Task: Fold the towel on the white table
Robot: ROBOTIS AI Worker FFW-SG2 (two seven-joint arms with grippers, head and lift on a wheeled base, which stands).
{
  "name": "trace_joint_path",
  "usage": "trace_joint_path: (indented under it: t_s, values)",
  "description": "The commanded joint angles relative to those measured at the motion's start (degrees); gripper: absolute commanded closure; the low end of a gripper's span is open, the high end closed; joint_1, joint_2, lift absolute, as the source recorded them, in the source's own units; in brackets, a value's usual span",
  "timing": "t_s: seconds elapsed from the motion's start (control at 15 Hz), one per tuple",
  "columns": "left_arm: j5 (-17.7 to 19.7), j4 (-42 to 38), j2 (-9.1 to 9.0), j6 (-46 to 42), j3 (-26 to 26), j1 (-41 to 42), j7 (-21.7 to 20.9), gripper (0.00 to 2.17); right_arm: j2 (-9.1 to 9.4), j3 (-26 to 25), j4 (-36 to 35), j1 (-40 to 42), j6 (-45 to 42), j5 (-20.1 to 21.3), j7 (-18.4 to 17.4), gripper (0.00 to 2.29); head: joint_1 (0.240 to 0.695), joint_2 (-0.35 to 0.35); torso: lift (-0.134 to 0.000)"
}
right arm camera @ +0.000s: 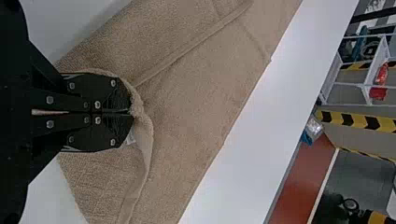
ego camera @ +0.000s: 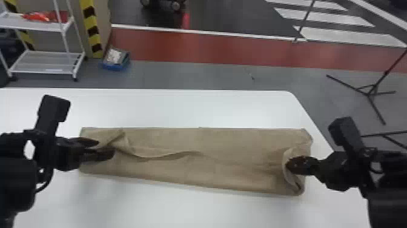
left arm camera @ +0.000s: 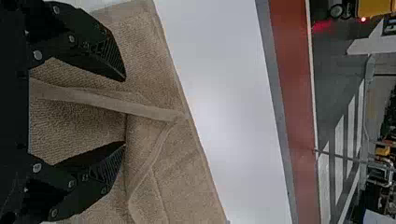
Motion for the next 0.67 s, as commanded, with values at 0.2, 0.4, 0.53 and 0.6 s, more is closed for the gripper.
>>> trace_joint_path:
  t_s: [0.2,0.4,0.53,0.6]
  values:
    - [4.7,-6.3,-0.02,-0.9,3.6,4.3,-0.1,1.50,-0.01,0.2,0.3,-0.1,-0.2,0.0,0.0,2.25,0.695,-0.183,-0.126]
    - [9.8,-11.0,-0.11,-1.4,7.8,7.9,-1.3,1.50,-0.18,-1.3,0.3,-1.4,0.0,-0.8,0.1,2.25,0.695,-0.182,-0.126]
    - [11.4,-11.1,-0.11,-1.4,9.5,8.4,-0.9,1.50,-0.53,-2.3,1.0,-3.7,1.2,-1.3,0.0,2.25,0.695,-0.182,-0.126]
    - [11.5,-10.7,-0.02,-1.4,9.7,8.2,-0.4,1.50,-0.62,-2.5,1.9,-5.3,2.5,-1.5,0.0,2.25,0.695,-0.181,-0.126]
